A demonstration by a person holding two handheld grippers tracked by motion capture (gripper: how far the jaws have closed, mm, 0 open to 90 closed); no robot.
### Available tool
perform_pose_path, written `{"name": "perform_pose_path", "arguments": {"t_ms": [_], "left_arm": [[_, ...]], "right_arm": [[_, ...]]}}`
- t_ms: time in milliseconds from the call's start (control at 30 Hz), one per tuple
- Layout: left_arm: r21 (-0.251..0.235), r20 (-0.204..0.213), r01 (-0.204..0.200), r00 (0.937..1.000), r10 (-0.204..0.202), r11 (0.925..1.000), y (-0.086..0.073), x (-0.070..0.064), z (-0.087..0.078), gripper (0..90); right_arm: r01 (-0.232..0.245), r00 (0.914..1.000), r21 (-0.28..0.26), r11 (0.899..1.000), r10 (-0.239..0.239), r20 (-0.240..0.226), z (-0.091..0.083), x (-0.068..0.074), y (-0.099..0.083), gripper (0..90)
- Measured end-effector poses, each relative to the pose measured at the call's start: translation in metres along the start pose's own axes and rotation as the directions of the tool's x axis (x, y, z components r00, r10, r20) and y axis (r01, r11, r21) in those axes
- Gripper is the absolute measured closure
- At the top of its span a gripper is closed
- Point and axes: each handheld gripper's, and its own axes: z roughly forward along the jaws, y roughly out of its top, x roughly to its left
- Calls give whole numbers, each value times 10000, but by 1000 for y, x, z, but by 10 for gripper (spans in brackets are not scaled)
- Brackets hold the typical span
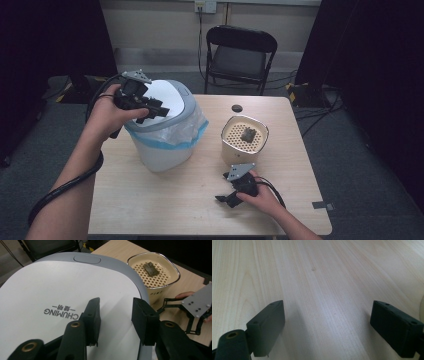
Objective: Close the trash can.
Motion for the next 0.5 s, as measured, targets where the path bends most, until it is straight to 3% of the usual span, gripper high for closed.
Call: {"name": "perform_pose_path", "arguments": {"t_ms": [167, 500], "left_arm": [[50, -533, -7, 9986, 10, 10000, 6, -1, 7, 619], [-66, -580, 172, 9982, -175, 9998, 9, 2, 13, 660]], "right_arm": [[-4, 10000, 3, 10000, 4, -1, 0, 0, 0, 120], [-7, 10000, 1, 10000, 7, -1, 0, 0, 0, 120]]}}
